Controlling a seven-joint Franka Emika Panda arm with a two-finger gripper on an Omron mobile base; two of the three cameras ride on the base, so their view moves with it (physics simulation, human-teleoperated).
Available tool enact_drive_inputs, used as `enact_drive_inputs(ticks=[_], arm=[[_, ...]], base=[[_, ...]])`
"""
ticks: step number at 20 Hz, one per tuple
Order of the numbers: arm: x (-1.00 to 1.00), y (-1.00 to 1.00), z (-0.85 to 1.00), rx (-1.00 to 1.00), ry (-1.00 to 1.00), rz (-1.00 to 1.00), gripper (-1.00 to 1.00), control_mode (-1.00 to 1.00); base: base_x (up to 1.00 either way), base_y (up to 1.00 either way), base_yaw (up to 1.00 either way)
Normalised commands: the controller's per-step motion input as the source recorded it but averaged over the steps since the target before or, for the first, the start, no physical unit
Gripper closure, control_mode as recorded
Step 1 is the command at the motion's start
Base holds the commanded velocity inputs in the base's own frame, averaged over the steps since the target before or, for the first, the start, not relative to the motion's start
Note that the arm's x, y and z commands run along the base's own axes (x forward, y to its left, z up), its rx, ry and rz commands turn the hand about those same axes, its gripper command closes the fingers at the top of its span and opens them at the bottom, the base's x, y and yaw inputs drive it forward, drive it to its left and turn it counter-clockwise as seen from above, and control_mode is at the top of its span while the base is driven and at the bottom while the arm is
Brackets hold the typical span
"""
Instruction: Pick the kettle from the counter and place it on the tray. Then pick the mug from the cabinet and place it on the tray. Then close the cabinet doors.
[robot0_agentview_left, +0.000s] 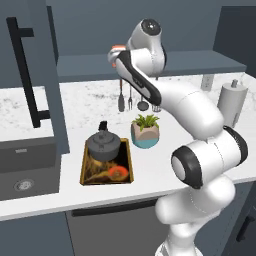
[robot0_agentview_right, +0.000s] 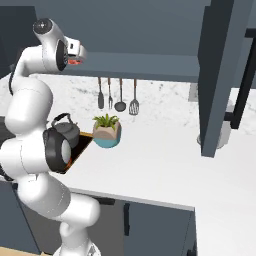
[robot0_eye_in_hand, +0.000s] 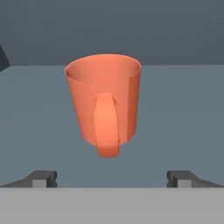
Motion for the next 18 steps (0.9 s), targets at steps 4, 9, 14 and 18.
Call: enact_drive_inputs(ticks=[4, 9, 14, 18], arm=[[0.41, 0.02, -0.01, 0.0, 0.01, 0.0, -1.0, -1.0], [0.4, 0.05, -0.09, 0.0, 0.0, 0.0, -1.0, -1.0], [0.19, 0.08, 0.0, 0.0, 0.0, 0.0, -1.0, -1.0], [0.0, 0.04, 0.0, 0.0, 0.0, 0.0, 1.0, -1.0]], base=[[0.0, 0.0, 0.0], [0.0, 0.0, 0.0], [0.0, 0.0, 0.0], [0.0, 0.0, 0.0]])
